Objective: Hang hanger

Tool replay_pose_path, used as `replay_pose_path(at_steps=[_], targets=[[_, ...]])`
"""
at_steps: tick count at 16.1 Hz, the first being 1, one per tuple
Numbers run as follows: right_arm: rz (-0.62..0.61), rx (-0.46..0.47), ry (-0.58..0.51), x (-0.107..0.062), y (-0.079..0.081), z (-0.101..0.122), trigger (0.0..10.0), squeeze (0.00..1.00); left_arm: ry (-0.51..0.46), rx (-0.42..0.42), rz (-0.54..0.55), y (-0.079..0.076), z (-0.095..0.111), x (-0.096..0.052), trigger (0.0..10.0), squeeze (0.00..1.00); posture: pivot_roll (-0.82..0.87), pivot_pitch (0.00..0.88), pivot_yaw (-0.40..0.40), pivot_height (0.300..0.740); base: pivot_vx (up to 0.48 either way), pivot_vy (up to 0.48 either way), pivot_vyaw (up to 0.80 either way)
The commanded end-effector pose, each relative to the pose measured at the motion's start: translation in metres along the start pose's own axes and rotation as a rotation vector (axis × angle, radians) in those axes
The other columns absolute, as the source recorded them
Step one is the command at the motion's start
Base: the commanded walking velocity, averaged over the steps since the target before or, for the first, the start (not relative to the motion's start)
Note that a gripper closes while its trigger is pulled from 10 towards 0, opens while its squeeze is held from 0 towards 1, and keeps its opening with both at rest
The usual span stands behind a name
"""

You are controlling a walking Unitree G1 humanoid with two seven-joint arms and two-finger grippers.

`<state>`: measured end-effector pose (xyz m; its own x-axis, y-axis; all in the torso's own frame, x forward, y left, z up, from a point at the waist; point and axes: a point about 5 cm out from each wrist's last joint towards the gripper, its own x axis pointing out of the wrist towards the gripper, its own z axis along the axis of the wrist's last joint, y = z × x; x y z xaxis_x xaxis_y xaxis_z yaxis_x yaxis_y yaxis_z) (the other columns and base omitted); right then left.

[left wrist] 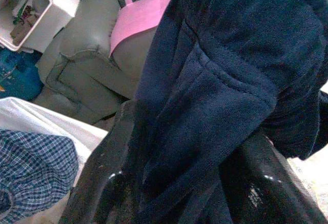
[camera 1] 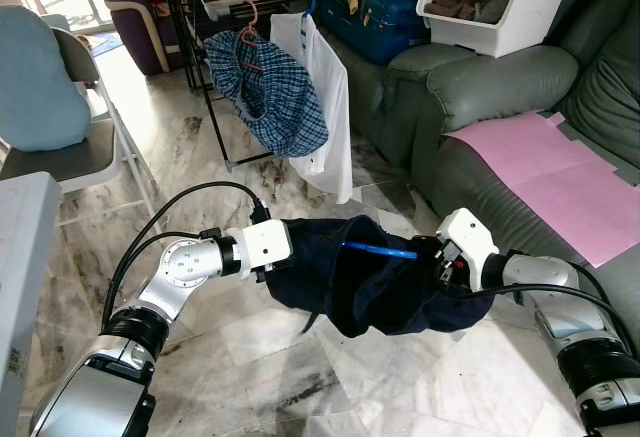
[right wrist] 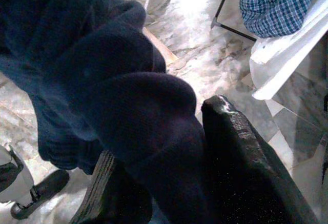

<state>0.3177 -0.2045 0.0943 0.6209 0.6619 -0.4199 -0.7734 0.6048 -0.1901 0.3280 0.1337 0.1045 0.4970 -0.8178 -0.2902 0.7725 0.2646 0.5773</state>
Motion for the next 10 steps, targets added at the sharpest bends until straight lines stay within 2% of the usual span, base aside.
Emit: replay_pose_path(at_steps=[1, 10], targets=[[-0.006, -0.029, -0.029, 0.0009, -0.0027, 0.0103, 0.0, 0.00, -0.014, 0.008, 0.020, 0.0054, 0.0022, -0.0015, 10.0, 1.00, -0.14, 0.000, 0.007, 0.740, 0.000, 0.000, 0.00], [-0.006, -0.029, -0.029, 0.0009, -0.0027, 0.0103, 0.0, 0.00, -0.014, 0.008, 0.020, 0.0054, 0.0022, -0.0015, 10.0, 1.00, -0.14, 0.000, 0.007, 0.740, 0.000, 0.000, 0.00]])
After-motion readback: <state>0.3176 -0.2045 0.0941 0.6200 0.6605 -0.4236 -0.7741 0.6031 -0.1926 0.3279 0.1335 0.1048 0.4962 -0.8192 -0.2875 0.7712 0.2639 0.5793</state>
